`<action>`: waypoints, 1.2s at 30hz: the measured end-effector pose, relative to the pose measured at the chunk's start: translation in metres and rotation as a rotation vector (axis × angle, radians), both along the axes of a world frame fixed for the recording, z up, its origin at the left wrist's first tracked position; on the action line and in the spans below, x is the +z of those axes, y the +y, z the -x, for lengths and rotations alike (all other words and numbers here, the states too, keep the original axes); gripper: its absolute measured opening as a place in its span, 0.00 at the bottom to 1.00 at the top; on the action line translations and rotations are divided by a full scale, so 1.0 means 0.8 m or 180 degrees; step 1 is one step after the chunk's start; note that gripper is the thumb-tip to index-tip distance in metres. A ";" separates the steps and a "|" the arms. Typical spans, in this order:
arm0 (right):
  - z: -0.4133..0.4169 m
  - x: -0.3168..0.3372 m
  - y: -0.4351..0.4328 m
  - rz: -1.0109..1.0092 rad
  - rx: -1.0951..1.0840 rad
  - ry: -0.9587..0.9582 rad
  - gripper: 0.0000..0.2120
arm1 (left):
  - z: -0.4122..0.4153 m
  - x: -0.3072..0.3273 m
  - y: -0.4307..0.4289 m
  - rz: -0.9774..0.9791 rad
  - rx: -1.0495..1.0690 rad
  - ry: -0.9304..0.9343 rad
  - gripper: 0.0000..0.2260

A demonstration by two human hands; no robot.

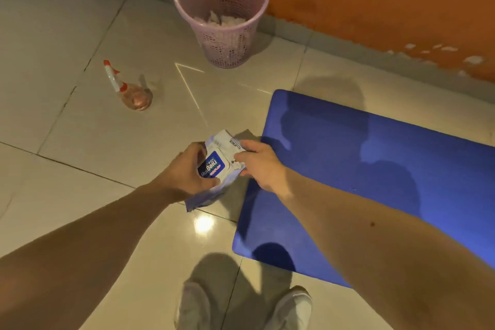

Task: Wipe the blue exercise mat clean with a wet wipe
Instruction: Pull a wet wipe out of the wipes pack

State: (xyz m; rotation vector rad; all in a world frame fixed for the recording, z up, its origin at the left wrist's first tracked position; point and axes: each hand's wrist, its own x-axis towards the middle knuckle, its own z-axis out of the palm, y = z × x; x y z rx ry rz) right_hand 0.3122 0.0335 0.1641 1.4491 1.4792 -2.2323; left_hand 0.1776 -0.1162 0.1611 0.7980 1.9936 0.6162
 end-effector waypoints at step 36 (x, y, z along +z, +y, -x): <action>-0.033 -0.145 -0.112 -0.0791 0.0425 0.0815 0.17 | -0.091 -0.131 -0.100 -0.0265 0.1256 0.1094 0.15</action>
